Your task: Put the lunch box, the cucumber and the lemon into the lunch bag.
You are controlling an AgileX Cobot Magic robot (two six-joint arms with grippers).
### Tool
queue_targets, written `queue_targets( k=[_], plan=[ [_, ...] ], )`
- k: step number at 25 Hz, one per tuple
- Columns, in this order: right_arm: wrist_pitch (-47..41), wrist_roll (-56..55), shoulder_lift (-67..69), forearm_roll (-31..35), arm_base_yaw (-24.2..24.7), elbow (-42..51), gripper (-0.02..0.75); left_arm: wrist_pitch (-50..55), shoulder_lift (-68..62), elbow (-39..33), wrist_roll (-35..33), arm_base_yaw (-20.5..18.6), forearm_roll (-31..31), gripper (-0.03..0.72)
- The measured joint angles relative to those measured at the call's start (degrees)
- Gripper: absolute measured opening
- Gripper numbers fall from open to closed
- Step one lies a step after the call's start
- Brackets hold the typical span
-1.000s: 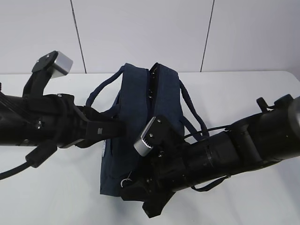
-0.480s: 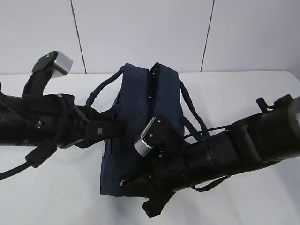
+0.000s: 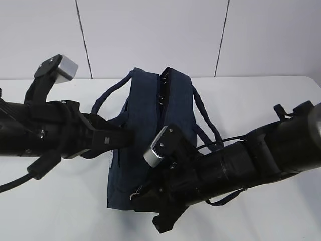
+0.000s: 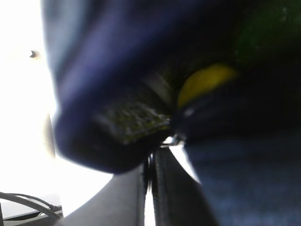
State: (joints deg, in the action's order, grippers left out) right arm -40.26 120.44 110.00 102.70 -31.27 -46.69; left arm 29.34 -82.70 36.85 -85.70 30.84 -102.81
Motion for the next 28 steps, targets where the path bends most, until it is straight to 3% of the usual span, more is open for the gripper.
queue_targets(
  k=[17,28],
  plan=[
    [5.5,-9.1,-4.2,-7.6,0.0,1.9,-0.013,-0.9,0.0,0.0,0.0,0.0,0.0,0.001],
    [6.6,-11.2,-8.1,-8.8,0.0,3.6,-0.013,-1.1,0.0,0.0,0.0,0.0,0.0,0.001]
  ],
)
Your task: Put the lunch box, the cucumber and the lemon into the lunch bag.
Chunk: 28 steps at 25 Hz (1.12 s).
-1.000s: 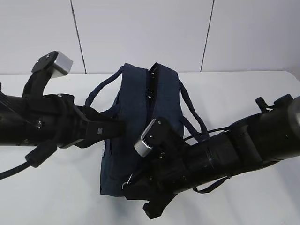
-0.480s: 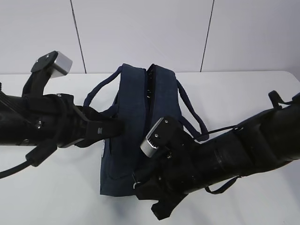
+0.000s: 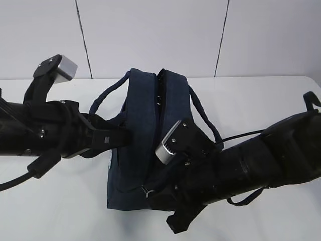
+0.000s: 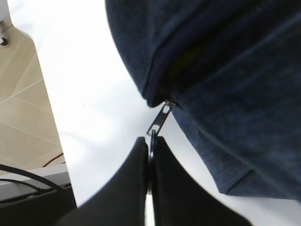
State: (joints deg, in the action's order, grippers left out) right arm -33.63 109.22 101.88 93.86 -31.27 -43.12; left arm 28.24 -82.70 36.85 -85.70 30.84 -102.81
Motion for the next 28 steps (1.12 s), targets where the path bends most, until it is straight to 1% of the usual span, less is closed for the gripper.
queue_targets(
  k=[8,28],
  plan=[
    [0.5,-5.0,-3.3,-5.8,0.0,0.0,-0.013,-1.0,0.0,0.1,0.0,0.0,0.0,0.001],
    [0.7,-9.8,-8.8,-10.2,0.0,0.1,-0.013,-3.2,0.0,0.1,0.0,0.0,-0.5,0.001]
  ],
)
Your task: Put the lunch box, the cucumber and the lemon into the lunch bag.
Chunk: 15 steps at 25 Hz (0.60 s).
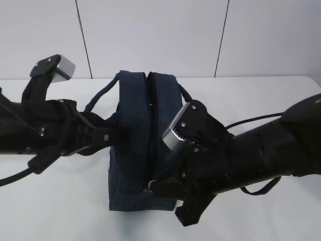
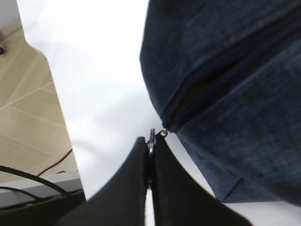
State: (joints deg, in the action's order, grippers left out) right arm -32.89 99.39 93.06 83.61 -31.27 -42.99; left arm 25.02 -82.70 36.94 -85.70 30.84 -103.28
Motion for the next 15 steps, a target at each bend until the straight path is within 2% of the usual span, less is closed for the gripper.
queue_targets(
  k=[15],
  plan=[
    [-0.9,-2.6,-3.4,-1.6,0.0,0.1,-0.013,-0.1,0.0,0.0,0.0,0.0,-0.1,0.001]
  ],
)
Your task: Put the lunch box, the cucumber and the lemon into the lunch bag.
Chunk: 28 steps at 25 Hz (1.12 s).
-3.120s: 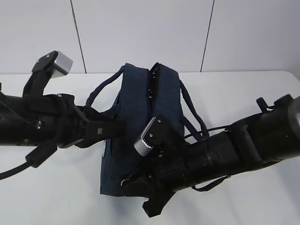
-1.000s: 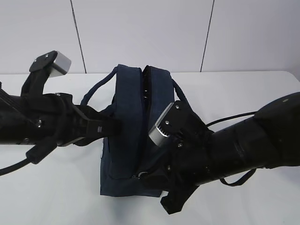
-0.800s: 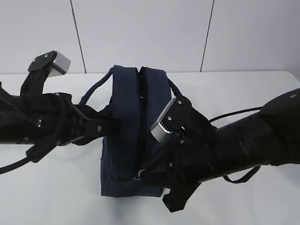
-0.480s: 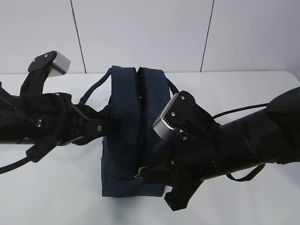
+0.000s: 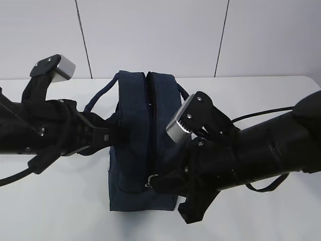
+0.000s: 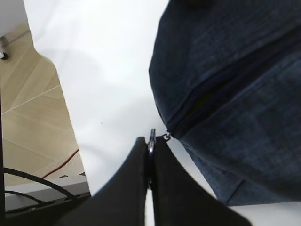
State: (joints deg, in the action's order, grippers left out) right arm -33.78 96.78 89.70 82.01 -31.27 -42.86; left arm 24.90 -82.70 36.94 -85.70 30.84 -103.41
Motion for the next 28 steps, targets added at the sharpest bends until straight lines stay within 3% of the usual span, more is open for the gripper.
queue_targets(
  k=[14,28],
  plan=[
    [0.0,-0.5,-3.7,0.0,0.0,0.0,-0.013,-0.3,0.0,0.0,0.0,0.0,0.0,0.001],
    [1.5,-0.5,-5.6,7.3,0.0,0.1,-0.013,-0.6,0.0,0.0,0.0,0.0,0.0,0.001]
  ],
)
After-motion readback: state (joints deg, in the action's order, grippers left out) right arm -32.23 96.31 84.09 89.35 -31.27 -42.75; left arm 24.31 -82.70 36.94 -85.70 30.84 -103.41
